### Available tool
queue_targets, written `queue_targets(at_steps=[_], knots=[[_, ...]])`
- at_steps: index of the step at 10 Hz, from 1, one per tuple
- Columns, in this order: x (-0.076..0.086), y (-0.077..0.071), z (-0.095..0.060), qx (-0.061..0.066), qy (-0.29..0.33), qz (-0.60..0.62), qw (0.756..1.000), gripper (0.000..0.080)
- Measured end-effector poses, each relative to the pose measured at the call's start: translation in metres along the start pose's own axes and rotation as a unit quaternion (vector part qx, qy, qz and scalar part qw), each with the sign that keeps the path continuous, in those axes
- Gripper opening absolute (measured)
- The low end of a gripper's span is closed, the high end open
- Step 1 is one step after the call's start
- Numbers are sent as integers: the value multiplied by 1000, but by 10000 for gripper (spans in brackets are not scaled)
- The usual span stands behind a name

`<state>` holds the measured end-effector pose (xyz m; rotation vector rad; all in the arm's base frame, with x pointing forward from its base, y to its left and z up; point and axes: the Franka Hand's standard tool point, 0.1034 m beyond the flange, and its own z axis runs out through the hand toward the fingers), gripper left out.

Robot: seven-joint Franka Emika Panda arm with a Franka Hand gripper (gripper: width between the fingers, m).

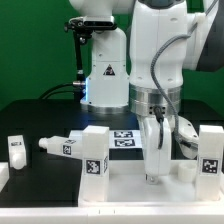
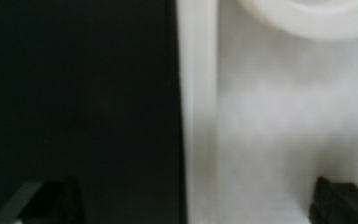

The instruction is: Assemble desk

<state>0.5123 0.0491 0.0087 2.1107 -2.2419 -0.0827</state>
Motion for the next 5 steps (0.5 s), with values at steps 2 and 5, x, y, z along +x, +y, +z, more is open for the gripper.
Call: queue_targets(at_steps=[2,5], knots=[[0,0,0,0,0,0,1000,365],[-1,-2,-2,4,0,-1,1000,96]])
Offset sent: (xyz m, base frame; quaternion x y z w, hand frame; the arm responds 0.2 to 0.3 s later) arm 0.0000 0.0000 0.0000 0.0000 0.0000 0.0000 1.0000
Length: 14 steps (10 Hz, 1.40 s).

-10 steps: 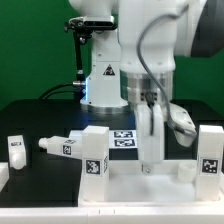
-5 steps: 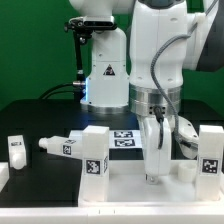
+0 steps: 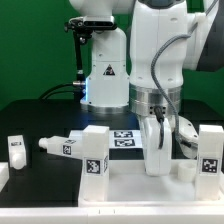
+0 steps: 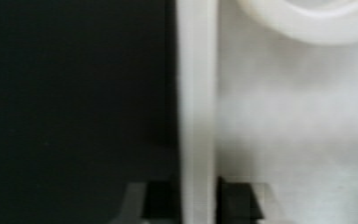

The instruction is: Assemble desk

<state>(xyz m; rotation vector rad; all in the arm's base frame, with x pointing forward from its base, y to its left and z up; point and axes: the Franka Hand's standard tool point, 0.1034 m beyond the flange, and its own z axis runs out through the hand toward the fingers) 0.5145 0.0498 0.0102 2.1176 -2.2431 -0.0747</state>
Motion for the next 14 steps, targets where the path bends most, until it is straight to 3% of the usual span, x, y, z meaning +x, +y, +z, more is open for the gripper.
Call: queue_targets(at_steps=[2,4,5,9,10,11,13,14], knots=[[1,0,-4,2,1,-55,998,67],[21,13,-1,22,15,-164,986,67],[29,19,2,25,24,-216,976,67],[42,26,4,14,26,-304,952,75],[48,29,1,-1,11,-362,932,82],[56,32,-1,-7,3,-419,908,82],[72,31,-1,-12,8,-532,847,84],[73,31,-1,-14,10,-560,828,84]])
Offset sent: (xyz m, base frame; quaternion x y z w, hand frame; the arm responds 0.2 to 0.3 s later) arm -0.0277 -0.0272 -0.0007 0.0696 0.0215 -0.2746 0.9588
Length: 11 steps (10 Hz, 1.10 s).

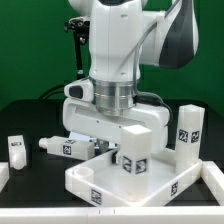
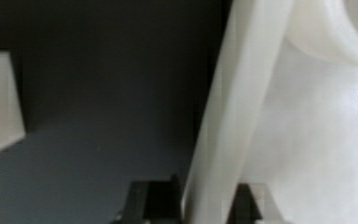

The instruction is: Assemble desk

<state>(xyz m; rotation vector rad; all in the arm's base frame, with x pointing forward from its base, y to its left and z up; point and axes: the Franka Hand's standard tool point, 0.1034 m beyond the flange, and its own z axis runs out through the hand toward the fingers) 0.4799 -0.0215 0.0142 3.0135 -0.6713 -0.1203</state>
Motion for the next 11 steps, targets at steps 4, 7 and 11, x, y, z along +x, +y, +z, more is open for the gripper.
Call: queue_targets(at_steps=[4,7,11], knots=[[28,-17,-16,-4,25,-216,976,73],[38,-13,-14,-7,27,-331,943,67],[89,-18,-45,-30,34,-513,857,59]])
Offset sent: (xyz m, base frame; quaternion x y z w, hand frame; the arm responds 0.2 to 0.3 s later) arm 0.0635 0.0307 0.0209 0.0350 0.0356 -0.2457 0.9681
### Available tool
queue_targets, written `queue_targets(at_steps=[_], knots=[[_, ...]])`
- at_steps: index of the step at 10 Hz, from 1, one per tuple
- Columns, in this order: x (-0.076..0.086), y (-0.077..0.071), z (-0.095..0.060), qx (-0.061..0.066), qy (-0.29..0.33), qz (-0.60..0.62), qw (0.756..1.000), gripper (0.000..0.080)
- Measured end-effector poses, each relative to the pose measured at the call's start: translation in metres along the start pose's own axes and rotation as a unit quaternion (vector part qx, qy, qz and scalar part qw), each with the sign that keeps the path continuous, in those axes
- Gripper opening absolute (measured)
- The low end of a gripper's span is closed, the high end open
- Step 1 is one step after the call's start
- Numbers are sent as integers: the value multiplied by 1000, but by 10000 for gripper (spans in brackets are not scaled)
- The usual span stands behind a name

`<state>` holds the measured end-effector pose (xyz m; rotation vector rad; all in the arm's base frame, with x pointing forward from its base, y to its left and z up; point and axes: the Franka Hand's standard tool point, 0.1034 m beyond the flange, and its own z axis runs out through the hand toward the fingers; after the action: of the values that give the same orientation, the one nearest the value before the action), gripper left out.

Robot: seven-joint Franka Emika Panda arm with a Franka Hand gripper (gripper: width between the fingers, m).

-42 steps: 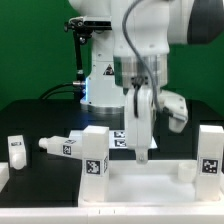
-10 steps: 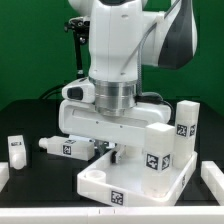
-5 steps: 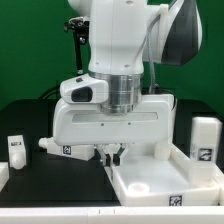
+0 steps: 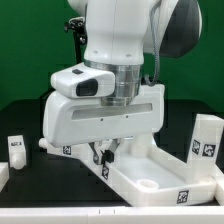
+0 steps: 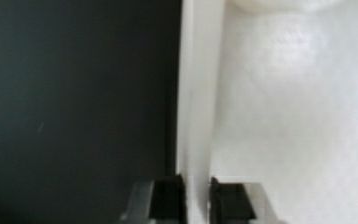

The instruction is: Assemble desk

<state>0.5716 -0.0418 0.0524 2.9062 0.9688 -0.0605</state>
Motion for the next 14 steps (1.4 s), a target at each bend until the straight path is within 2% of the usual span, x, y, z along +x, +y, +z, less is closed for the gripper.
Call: queue_targets(at_steps=[1,4,6,7,8,9,10,11,12,13,14], knots=[[-7,6,4,2,3,-89,996,47],[-11,10,5,-2,-6,-148,989,26],[-1,7,3,-17,-4,-169,985,26],[-6,5,9,-21,0,-154,988,9],[-8,-1,16,-16,-5,-137,990,76],[-5,-4,20,-15,-6,-134,991,225],[-1,-7,25,-13,-7,-122,992,225],[3,-11,29,-12,-7,-118,993,432],[6,-14,33,-16,-3,-121,993,432],[6,-13,36,-21,-1,-123,992,597],[3,-10,38,-25,-2,-124,992,637]])
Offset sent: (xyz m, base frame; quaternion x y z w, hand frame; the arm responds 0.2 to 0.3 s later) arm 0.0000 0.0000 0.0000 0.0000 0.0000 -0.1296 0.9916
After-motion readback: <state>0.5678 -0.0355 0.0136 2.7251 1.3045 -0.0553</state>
